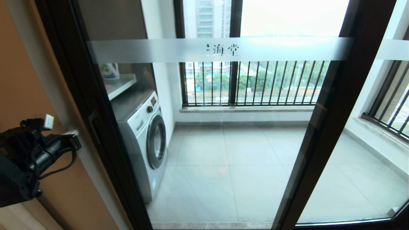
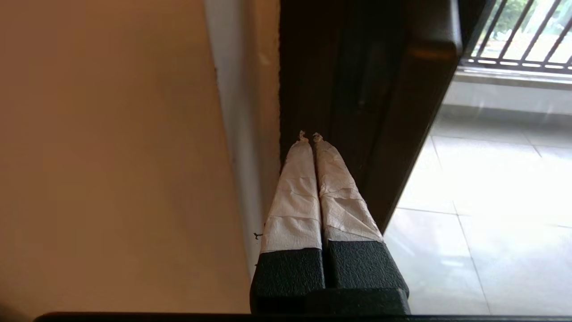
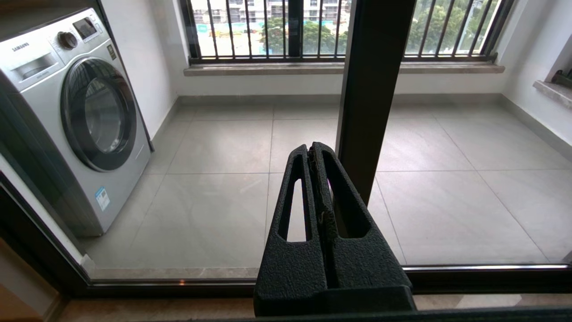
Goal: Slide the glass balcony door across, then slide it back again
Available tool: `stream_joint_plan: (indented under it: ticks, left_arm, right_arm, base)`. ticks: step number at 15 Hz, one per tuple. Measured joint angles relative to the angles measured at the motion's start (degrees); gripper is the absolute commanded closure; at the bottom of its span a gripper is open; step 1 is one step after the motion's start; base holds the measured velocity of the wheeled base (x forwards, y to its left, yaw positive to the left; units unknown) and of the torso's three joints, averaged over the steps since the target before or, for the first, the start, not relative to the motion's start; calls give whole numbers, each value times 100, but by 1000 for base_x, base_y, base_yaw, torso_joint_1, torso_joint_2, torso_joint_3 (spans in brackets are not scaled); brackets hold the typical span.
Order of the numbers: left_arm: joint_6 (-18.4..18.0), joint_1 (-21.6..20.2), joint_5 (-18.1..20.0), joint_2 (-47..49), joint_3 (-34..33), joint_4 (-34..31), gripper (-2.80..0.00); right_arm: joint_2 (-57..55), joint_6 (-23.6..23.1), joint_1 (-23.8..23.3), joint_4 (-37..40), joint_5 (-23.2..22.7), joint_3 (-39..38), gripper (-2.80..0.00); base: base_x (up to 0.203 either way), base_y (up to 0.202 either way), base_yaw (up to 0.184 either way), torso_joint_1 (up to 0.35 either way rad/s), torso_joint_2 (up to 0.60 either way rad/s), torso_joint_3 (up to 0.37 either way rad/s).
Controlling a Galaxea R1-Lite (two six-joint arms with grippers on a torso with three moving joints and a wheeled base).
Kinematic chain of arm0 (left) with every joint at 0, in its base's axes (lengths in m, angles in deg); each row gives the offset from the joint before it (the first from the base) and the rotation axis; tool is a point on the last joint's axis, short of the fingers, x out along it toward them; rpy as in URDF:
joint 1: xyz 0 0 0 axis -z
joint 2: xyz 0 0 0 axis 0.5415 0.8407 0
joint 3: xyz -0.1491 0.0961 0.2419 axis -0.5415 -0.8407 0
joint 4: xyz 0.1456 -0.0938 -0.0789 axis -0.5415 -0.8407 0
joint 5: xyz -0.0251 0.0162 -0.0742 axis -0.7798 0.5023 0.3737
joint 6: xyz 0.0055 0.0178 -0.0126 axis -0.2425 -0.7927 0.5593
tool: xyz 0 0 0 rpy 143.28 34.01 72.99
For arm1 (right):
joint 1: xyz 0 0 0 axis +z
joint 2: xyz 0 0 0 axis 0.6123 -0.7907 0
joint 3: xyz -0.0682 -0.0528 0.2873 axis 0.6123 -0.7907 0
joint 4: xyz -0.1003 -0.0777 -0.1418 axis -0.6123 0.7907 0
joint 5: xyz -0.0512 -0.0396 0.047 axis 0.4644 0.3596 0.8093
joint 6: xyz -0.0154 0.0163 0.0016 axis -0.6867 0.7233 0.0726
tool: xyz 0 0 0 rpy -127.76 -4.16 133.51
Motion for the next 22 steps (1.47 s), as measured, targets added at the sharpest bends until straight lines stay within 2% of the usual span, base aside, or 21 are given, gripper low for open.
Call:
stream_joint_plan:
  ticks: [6,11,15,22]
  left_arm:
    - [-23,66,-46,508,373,135,0]
    - [-75,427,-502,793,813,119,0]
    - [-280,635,-619,1018,1028,106,0]
    - [-278,803,-722,1164,1151,87,0]
  right_arm:
    - [0,-2,0,-2,-1,0,0]
    - [0,-1,0,0,-3,0,0]
    - [0,0,2,0,0,0,0]
    - [0,0,0,0,-1,0,0]
  base:
    - [0,0,0,0,0,0]
    - [0,0,0,0,0,0]
    - [0,0,0,0,0,0]
    - [0,0,0,0,0,0]
